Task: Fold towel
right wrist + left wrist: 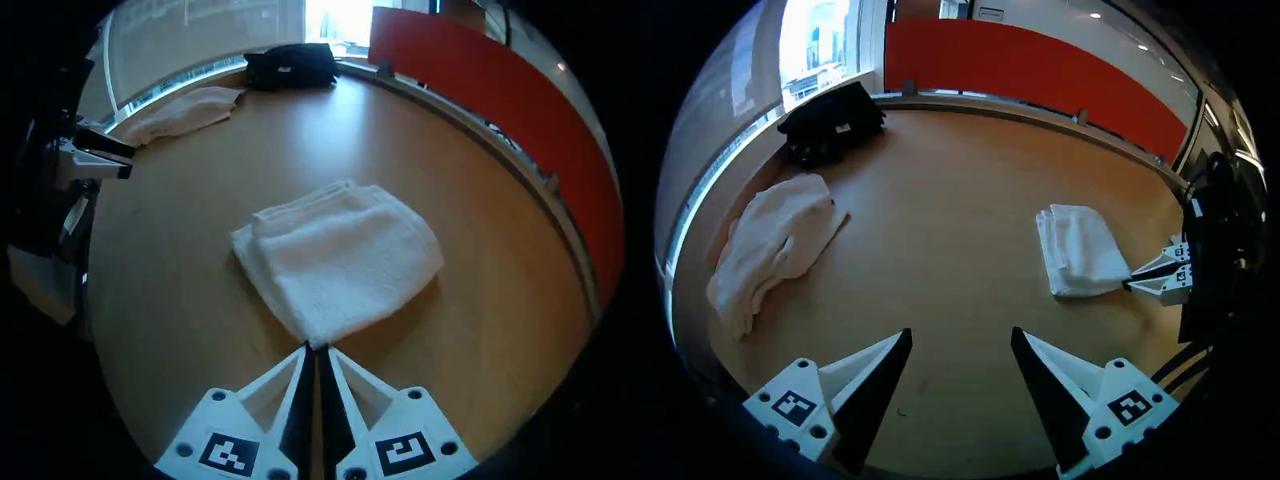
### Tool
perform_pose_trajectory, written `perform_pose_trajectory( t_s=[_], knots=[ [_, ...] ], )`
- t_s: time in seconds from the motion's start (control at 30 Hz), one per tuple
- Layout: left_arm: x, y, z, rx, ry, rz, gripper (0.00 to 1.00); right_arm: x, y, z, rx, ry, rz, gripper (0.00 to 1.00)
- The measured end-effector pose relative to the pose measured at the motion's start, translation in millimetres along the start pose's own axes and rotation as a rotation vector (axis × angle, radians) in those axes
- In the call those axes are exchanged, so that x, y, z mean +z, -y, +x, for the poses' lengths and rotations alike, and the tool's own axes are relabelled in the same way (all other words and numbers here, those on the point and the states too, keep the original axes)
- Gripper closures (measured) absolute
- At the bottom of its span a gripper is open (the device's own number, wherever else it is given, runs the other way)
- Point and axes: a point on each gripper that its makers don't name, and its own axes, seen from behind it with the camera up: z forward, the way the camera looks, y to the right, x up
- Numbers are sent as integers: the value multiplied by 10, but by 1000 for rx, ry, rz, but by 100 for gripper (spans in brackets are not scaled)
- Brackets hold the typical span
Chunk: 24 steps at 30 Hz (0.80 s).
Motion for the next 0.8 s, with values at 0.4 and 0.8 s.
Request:
perform_pose_trajectory(
  t_s=[0.4, 0.8],
  knots=[
    [1, -102, 246, 15, -41, -27, 8, -464, -329, 692, -114, -86, -82, 96],
    [-47, -183, 477, 50, -78, -48, 8, -971, -519, 1264, -161, -179, -111, 96]
  ],
)
